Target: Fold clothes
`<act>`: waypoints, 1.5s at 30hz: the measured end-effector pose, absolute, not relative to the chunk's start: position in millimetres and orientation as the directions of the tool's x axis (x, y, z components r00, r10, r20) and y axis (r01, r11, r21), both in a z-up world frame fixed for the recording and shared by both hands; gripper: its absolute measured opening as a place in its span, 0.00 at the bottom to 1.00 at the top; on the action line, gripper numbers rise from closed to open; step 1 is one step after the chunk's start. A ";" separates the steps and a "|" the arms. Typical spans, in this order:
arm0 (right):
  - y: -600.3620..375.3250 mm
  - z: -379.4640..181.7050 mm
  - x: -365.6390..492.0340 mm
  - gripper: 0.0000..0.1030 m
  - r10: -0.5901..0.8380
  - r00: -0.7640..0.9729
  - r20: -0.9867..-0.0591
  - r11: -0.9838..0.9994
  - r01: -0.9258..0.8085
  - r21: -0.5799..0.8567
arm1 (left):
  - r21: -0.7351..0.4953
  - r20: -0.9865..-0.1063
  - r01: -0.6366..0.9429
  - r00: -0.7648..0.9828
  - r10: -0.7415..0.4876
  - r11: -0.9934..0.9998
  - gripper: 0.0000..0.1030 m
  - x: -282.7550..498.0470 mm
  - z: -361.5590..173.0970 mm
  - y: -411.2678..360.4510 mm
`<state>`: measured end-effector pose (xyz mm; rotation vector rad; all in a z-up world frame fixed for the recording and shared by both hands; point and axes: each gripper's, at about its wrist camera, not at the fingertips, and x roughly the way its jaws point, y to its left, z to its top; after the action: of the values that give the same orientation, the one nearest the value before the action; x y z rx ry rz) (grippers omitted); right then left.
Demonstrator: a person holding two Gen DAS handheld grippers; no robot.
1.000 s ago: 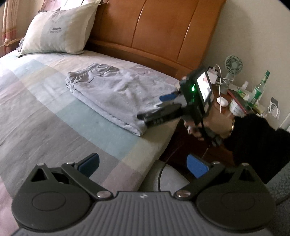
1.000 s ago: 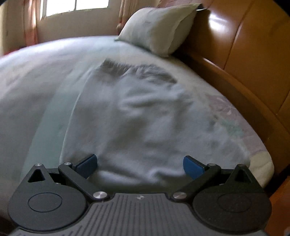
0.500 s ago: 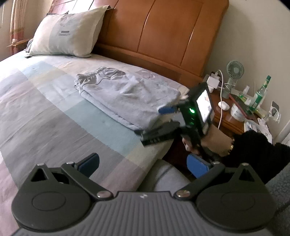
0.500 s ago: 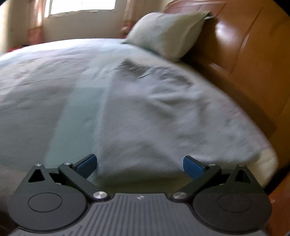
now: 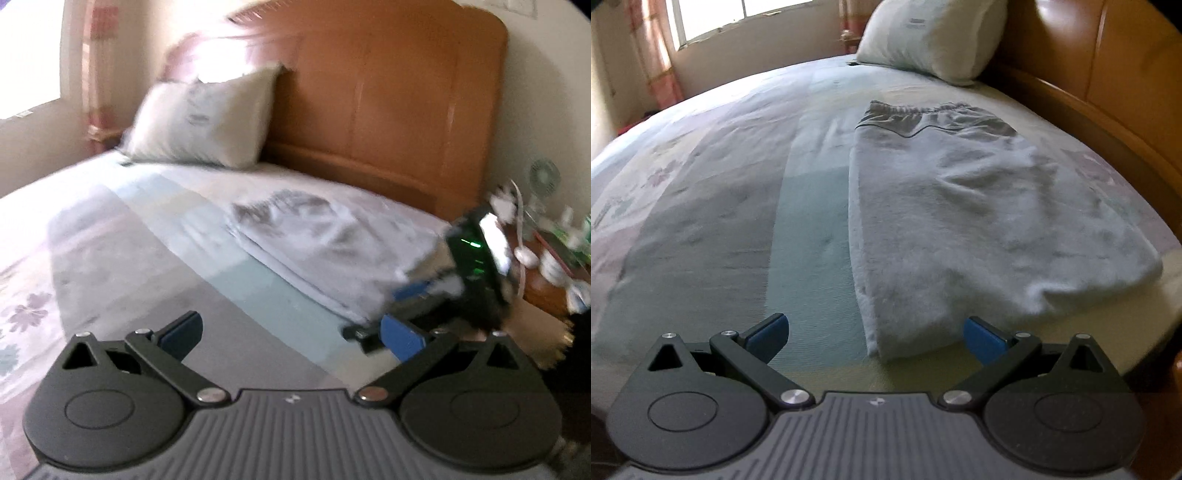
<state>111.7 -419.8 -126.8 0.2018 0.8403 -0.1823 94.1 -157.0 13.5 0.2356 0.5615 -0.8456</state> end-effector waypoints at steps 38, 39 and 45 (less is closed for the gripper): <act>-366.3 -41.9 -10.8 1.00 -0.197 0.670 -0.716 0.930 0.359 0.081 | -0.051 -0.652 0.724 0.497 -0.572 0.688 0.99 53.4 13.9 -168.0; -365.6 -41.2 -11.3 1.00 -0.200 0.670 -0.715 0.929 0.361 0.078 | -0.052 -0.652 0.723 0.499 -0.572 0.689 0.99 52.6 14.3 -167.4; -363.7 -39.4 -10.0 1.00 -0.201 0.671 -0.714 0.930 0.361 0.077 | -0.064 -0.644 0.721 0.498 -0.581 0.690 0.99 50.9 17.0 -165.0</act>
<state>-10.0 -363.7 -39.4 0.2191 0.7743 -0.3193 50.9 -165.0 17.0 0.2252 0.6887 -0.7960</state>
